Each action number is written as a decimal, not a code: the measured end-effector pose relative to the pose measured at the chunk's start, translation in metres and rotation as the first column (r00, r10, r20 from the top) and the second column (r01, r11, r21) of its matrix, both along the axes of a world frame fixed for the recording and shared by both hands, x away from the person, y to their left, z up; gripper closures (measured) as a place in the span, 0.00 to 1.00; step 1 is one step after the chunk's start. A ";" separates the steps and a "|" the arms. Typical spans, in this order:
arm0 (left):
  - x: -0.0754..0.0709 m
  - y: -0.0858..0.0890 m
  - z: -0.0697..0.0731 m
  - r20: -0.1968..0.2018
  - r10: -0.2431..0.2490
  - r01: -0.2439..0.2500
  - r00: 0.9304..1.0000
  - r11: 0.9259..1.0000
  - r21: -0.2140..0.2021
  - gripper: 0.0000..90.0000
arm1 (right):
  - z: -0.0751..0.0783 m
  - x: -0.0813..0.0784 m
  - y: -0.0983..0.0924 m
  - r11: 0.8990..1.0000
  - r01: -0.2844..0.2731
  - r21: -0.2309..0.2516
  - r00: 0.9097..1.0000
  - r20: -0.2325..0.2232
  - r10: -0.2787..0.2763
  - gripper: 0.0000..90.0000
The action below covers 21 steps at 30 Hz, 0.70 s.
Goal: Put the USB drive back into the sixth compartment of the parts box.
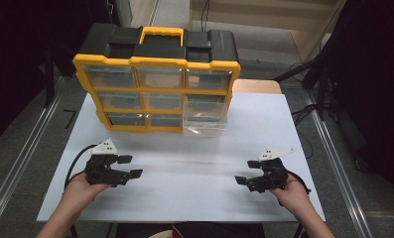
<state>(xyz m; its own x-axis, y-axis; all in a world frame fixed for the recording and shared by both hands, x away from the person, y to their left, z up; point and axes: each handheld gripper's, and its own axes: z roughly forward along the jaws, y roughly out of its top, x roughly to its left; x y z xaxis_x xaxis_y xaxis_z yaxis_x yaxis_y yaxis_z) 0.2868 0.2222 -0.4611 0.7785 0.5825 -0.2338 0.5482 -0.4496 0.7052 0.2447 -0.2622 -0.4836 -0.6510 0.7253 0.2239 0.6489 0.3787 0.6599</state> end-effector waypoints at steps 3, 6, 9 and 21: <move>0.000 -0.001 -0.001 -0.001 0.000 0.000 1.000 1.000 0.003 0.33 | 0.000 0.000 0.000 1.000 0.001 -0.001 1.000 -0.002 -0.001 0.19; 0.000 -0.001 -0.001 -0.004 -0.006 0.006 1.000 1.000 0.008 0.33 | 0.000 0.000 0.000 1.000 0.000 -0.002 1.000 -0.002 0.000 0.19; 0.000 -0.001 -0.001 -0.005 -0.006 0.006 1.000 1.000 0.011 0.33 | 0.000 0.000 0.000 1.000 0.001 0.000 1.000 -0.004 -0.001 0.19; 0.000 -0.002 -0.002 -0.009 -0.010 0.010 1.000 1.000 0.015 0.33 | 0.000 0.000 0.001 1.000 -0.002 -0.002 1.000 -0.003 0.002 0.19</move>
